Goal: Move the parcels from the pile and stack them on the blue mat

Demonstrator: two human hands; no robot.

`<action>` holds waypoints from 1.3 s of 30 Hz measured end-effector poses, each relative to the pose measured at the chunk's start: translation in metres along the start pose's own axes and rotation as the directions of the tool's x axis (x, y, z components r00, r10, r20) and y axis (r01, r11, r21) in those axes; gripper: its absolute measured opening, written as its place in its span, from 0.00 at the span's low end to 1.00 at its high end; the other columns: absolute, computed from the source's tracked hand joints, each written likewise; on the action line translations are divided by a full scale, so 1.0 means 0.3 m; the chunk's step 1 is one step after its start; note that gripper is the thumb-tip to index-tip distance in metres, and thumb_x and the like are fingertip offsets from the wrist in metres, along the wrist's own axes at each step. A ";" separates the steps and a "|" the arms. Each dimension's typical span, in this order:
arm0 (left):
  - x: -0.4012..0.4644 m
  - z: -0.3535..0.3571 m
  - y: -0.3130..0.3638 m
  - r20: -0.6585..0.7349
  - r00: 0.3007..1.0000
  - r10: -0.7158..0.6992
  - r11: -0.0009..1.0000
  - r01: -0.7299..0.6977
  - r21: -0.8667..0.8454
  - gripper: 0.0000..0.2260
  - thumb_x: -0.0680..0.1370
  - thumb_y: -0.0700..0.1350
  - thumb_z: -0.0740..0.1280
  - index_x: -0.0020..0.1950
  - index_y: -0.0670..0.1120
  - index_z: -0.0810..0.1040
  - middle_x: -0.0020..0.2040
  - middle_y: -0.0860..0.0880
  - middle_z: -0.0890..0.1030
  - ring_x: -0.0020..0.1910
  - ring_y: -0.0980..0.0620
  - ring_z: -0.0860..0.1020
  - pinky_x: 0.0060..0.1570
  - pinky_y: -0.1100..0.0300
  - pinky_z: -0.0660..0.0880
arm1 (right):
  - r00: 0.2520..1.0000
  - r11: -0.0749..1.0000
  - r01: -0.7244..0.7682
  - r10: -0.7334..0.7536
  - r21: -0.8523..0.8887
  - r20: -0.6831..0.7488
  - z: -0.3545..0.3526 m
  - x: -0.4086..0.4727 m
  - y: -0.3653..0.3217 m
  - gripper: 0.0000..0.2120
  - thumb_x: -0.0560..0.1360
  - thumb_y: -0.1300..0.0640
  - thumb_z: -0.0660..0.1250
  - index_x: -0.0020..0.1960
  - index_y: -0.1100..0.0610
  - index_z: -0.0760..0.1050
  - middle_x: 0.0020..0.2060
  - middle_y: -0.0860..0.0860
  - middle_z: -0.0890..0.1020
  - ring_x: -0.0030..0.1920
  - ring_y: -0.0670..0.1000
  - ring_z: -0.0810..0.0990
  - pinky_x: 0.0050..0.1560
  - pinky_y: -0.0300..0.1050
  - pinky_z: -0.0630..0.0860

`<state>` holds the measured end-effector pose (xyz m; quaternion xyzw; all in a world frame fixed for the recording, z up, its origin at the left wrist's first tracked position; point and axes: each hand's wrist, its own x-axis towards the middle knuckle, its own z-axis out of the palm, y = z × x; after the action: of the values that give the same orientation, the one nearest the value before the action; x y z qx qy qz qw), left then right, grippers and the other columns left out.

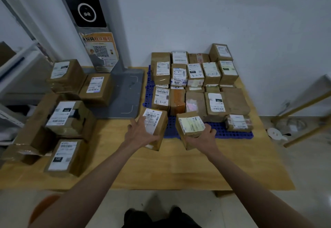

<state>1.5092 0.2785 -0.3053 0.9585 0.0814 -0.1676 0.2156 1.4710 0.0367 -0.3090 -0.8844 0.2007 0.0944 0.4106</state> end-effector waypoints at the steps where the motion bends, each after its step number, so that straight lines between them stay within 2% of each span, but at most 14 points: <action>1: -0.001 0.008 -0.006 0.000 1.000 0.005 1.000 -0.005 0.004 0.50 0.60 0.66 0.74 0.75 0.54 0.53 0.67 0.45 0.61 0.66 0.40 0.65 0.57 0.46 0.70 | 1.000 1.000 0.016 -0.016 -0.006 0.015 0.001 0.007 0.009 0.46 0.65 0.47 0.78 0.71 0.61 0.55 0.63 0.58 0.62 0.66 0.58 0.60 0.64 0.56 0.70; 5: 0.018 0.019 -0.034 0.010 0.999 0.045 0.998 -0.045 0.033 0.48 0.61 0.63 0.76 0.74 0.54 0.55 0.63 0.46 0.62 0.61 0.42 0.66 0.58 0.49 0.71 | 0.993 0.994 0.083 -0.077 -0.068 0.084 0.014 0.038 0.027 0.43 0.67 0.49 0.76 0.71 0.59 0.56 0.64 0.56 0.62 0.65 0.59 0.58 0.65 0.59 0.68; 9: 0.081 0.007 -0.054 0.066 0.992 0.104 0.990 -0.109 0.088 0.49 0.61 0.63 0.75 0.75 0.54 0.55 0.66 0.47 0.61 0.62 0.44 0.66 0.60 0.49 0.71 | 0.993 0.998 0.045 -0.039 -0.048 0.109 0.026 0.089 0.035 0.45 0.63 0.51 0.77 0.71 0.54 0.54 0.63 0.57 0.59 0.65 0.58 0.60 0.63 0.55 0.71; 14: 0.192 -0.010 -0.066 0.115 0.971 0.211 0.952 -0.231 0.200 0.51 0.60 0.62 0.77 0.76 0.53 0.55 0.69 0.47 0.62 0.65 0.44 0.66 0.64 0.50 0.68 | 0.993 0.992 0.075 -0.065 -0.106 0.098 0.028 0.161 0.041 0.49 0.62 0.50 0.79 0.73 0.51 0.54 0.62 0.55 0.61 0.60 0.54 0.62 0.58 0.51 0.70; 18: 0.280 -0.017 -0.075 0.190 0.927 0.323 0.891 -0.365 0.271 0.52 0.59 0.60 0.79 0.76 0.53 0.56 0.67 0.48 0.63 0.65 0.45 0.67 0.65 0.51 0.67 | 0.994 0.980 0.069 -0.053 -0.187 0.092 0.013 0.207 0.066 0.49 0.62 0.51 0.79 0.74 0.50 0.54 0.60 0.55 0.61 0.61 0.59 0.67 0.62 0.57 0.72; 21: 0.352 -0.017 -0.076 0.247 0.885 0.394 0.829 -0.458 0.320 0.53 0.59 0.56 0.80 0.77 0.53 0.55 0.68 0.50 0.63 0.67 0.48 0.64 0.67 0.53 0.63 | 0.993 0.970 0.052 -0.025 -0.236 0.115 0.010 0.237 0.094 0.50 0.62 0.54 0.79 0.75 0.52 0.53 0.62 0.56 0.61 0.64 0.60 0.66 0.64 0.56 0.72; 25: 0.435 -0.015 -0.073 0.320 0.834 0.450 0.760 -0.545 0.354 0.53 0.60 0.52 0.81 0.78 0.53 0.53 0.73 0.51 0.59 0.73 0.49 0.58 0.73 0.48 0.56 | 0.990 0.965 0.039 -0.001 -0.260 0.143 0.017 0.262 0.123 0.49 0.62 0.59 0.79 0.75 0.53 0.55 0.63 0.56 0.61 0.64 0.60 0.66 0.64 0.55 0.72; 31: 0.514 0.003 -0.046 0.354 0.777 0.521 0.715 -0.624 0.316 0.52 0.62 0.51 0.81 0.78 0.51 0.54 0.76 0.50 0.57 0.74 0.48 0.57 0.71 0.52 0.62 | 0.989 0.958 0.035 0.008 -0.284 0.149 0.018 0.285 0.158 0.48 0.61 0.63 0.78 0.74 0.54 0.56 0.63 0.56 0.61 0.64 0.58 0.67 0.61 0.53 0.74; 34: 0.523 0.017 -0.041 0.343 0.766 0.543 0.738 -0.631 0.241 0.46 0.65 0.46 0.79 0.77 0.51 0.56 0.76 0.49 0.53 0.74 0.47 0.56 0.62 0.52 0.72 | 0.989 0.956 0.018 0.026 -0.293 0.147 0.011 0.297 0.177 0.48 0.61 0.65 0.77 0.74 0.52 0.55 0.65 0.56 0.59 0.65 0.59 0.67 0.57 0.52 0.77; 36: 0.516 0.025 -0.037 0.322 0.775 0.543 0.769 -0.614 0.181 0.43 0.68 0.47 0.77 0.77 0.52 0.57 0.76 0.49 0.51 0.74 0.48 0.56 0.58 0.50 0.75 | 0.988 0.954 0.008 0.038 -0.301 0.148 0.006 0.303 0.186 0.48 0.62 0.65 0.77 0.74 0.52 0.55 0.65 0.56 0.58 0.67 0.60 0.65 0.53 0.53 0.79; 39: 0.509 0.035 -0.030 0.295 0.779 0.554 0.779 -0.609 0.145 0.41 0.70 0.49 0.76 0.78 0.52 0.58 0.77 0.49 0.50 0.75 0.47 0.57 0.62 0.48 0.73 | 0.987 0.945 0.020 0.033 -0.327 0.156 0.007 0.312 0.195 0.48 0.63 0.65 0.76 0.74 0.51 0.54 0.65 0.56 0.57 0.69 0.61 0.61 0.51 0.53 0.79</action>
<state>1.6462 0.2947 -0.3720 0.9276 -0.2669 -0.2133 0.1513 1.5299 -0.0217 -0.3816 -0.9293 0.1516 0.1981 0.2722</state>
